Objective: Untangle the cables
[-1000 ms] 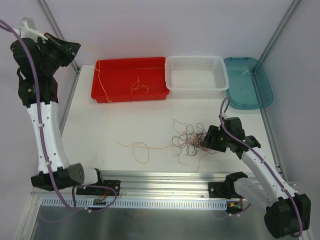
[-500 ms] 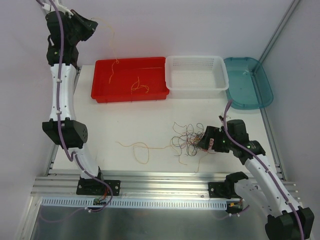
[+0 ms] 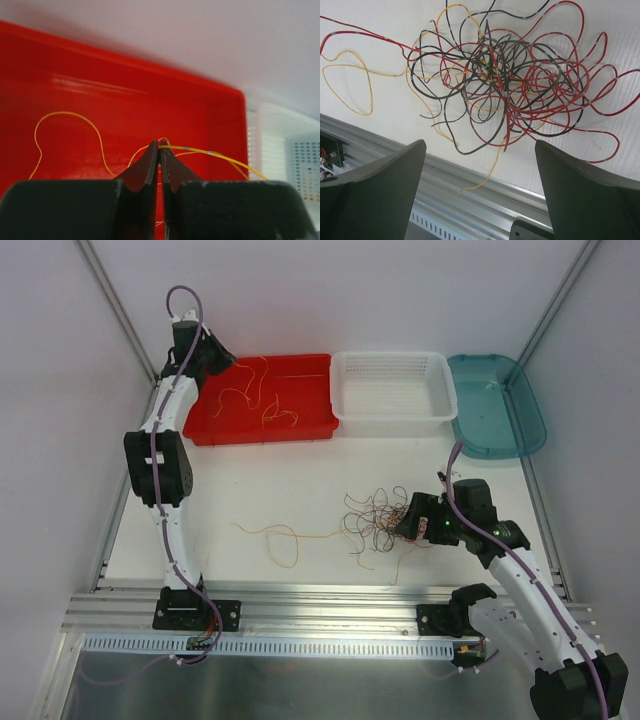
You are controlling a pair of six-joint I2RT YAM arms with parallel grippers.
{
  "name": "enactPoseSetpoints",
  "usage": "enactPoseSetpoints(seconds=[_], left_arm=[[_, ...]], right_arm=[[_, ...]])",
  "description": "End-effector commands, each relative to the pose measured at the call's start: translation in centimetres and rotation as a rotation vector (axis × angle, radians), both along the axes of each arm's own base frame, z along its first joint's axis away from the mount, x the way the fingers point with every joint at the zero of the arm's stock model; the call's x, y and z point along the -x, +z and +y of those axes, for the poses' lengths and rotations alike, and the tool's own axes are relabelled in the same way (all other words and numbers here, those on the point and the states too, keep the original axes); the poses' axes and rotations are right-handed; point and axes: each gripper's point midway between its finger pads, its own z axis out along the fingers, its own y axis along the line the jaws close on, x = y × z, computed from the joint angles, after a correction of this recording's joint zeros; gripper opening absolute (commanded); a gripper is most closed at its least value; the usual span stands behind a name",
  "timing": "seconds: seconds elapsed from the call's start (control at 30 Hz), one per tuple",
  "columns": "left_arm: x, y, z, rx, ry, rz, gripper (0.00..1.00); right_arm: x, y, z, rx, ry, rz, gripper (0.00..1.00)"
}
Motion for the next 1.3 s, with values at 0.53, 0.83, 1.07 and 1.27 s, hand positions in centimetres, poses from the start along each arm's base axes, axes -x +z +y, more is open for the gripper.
enactPoseSetpoints(seconds=[0.53,0.83,1.07,1.27], left_arm=[[12.7,0.6,-1.2,-0.023,-0.018,0.089,0.99],[26.1,-2.7,-11.7,-0.045,-0.294,0.17,0.99],[36.7,-7.7,-19.6,-0.091,-0.552,0.263,0.99],[42.0,-11.2,-23.4,-0.176,-0.66,0.33,0.99]], right_arm=[[-0.7,3.3,-2.4,0.129,-0.05,-0.079,0.95],[-2.1,2.0,-3.7,0.188,-0.151,-0.045,0.93],[-3.5,-0.7,-1.8,0.11,-0.157,-0.018,0.89],[-4.8,-2.3,1.1,0.079,-0.084,0.015,0.83]])
